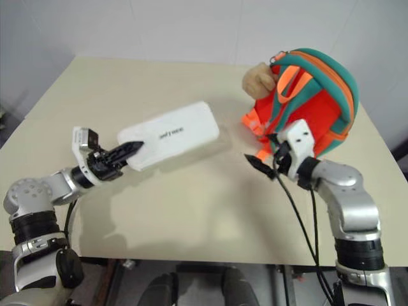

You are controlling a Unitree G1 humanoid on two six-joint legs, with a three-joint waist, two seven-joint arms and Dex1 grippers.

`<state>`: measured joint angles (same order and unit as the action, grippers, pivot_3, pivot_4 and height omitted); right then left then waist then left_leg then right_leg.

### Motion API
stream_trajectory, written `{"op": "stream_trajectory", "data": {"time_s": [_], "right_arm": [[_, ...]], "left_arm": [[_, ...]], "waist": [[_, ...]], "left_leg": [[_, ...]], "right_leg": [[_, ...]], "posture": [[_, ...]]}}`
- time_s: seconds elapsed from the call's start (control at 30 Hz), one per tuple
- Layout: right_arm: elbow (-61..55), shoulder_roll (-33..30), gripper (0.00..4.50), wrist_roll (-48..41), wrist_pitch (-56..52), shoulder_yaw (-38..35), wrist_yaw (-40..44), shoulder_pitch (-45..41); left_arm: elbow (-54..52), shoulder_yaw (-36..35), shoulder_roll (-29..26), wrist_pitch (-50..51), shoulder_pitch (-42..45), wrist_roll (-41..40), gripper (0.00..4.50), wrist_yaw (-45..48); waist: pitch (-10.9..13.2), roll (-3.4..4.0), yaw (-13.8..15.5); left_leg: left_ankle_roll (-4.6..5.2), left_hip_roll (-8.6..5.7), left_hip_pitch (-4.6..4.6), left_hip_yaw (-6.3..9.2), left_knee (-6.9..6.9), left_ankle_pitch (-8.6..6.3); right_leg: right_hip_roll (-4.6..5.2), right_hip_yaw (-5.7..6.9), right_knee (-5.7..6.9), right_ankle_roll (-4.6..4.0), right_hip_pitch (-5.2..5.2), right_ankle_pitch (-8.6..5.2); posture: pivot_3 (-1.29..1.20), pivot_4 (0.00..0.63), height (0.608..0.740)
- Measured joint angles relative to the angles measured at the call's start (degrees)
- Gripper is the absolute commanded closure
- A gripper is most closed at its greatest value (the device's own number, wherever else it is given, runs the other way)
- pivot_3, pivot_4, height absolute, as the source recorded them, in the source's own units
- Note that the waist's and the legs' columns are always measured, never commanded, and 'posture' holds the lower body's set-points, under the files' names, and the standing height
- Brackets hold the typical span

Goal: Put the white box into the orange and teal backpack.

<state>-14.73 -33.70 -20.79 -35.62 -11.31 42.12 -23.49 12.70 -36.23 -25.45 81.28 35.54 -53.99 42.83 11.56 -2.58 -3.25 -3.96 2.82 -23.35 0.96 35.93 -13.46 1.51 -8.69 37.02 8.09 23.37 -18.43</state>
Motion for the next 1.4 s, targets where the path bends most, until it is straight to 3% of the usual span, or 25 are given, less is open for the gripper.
{"op": "stream_trajectory", "data": {"time_s": [0.23, 0.97, 1.1, 1.4], "right_arm": [[2.08, 0.00, 0.00, -5.15, -1.96, -8.34, -4.62, -2.10], [33.64, 7.85, 0.00, -2.10, 12.77, -0.12, -3.98, -20.73], [37.53, 9.11, 0.92, -1.10, 13.45, 0.16, -4.93, -23.56], [39.85, 9.39, 3.96, 0.62, 15.47, 1.10, -5.67, -24.31]], "left_arm": [[-5.41, -3.48, 4.67, 3.31, -3.91, -5.36, 3.18, -9.66], [-13.55, -4.37, 6.19, -0.08, -12.30, -21.76, 3.18, -24.24], [-14.57, -2.91, 6.24, -2.01, -13.92, -25.08, 3.18, -26.45], [-14.87, 0.95, 4.21, -6.73, -16.48, -30.56, 3.18, -29.50]], "waist": [[0.00, -0.01, -0.29], [0.00, 0.00, -1.78], [0.00, 0.00, -1.73], [0.00, 0.00, -1.85]], "left_leg": [[-0.01, 0.00, 0.03, -0.02, 0.01, 0.01], [-0.03, -0.01, 0.03, -0.13, -0.15, 0.01], [-0.03, -0.01, 0.03, -0.13, -0.16, 0.01], [-0.03, -0.01, 0.03, -0.14, -0.24, 0.01]], "right_leg": [[-0.02, -0.04, -0.01, 0.05, 0.00, 0.03], [-0.02, -0.15, -0.17, 0.12, 0.02, 0.07], [-0.01, -0.15, -0.20, 0.12, 0.02, 0.07], [-0.02, -0.16, -0.25, 0.11, 0.04, 0.07]], "posture": [[0.00, 0.150, 0.740], [0.00, 0.150, 0.740], [0.00, 0.150, 0.740], [0.00, 0.150, 0.740]]}}
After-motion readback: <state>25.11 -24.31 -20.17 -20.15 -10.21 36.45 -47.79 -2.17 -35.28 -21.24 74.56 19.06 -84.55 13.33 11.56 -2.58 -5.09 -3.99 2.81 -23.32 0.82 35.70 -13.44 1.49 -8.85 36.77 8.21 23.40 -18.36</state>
